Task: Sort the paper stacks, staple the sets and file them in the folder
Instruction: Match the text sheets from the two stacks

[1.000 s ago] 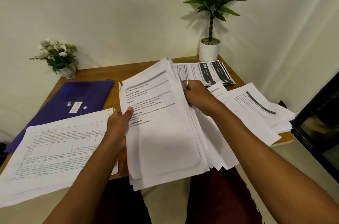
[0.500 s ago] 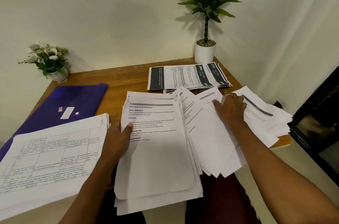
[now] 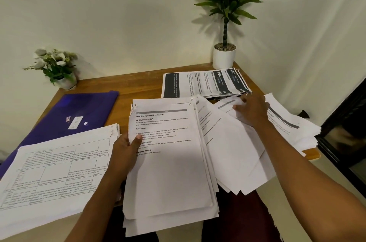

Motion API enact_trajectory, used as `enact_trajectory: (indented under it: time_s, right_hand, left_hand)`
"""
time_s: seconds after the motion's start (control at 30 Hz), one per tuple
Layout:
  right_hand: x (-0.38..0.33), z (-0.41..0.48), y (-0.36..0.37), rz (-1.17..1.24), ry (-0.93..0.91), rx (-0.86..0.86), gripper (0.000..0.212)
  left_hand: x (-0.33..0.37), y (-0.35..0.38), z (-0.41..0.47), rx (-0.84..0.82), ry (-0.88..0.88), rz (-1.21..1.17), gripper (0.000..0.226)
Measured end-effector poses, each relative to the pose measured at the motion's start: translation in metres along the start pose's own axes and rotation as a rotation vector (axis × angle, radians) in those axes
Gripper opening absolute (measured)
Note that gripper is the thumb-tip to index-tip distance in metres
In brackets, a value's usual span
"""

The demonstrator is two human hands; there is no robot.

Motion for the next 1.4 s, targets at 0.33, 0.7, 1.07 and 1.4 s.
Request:
enact_trajectory:
  time_s: [0.33, 0.7, 1.07, 1.4]
  right_hand:
    - [0.019, -0.015, -0.011, -0.089, 0.14, -0.338, 0.064]
    - [-0.005, 0.004, -0.066, 0.127, 0.029, 0.016, 0.031]
    - [-0.081, -0.032, -0.117, 0.166, -0.255, 0.423, 0.025]
    - [-0.135, -0.053, -0.117, 0.582, -0.511, 0.392, 0.022]
  left_hand:
    - [-0.004, 0.001, 0.002, 0.011, -0.019, 0.003, 0.028]
    - [0.0, -0.004, -0.002, 0.038, -0.025, -0.084, 0.036]
    - [-0.005, -0.005, -0.002, 0.018, -0.064, -0.181, 0.032]
    - [-0.01, -0.01, -0.002, 0.057, -0.107, -0.264, 0.039]
Point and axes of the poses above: each hand's wrist, its own z-axis towards the middle knuckle, its own y-axis out of the palm, x = y × z, the point moved 8 cm from there along z, towards the middle knuckle, and after that the axes turned 10 degrees about z, right-handed, at the moved point
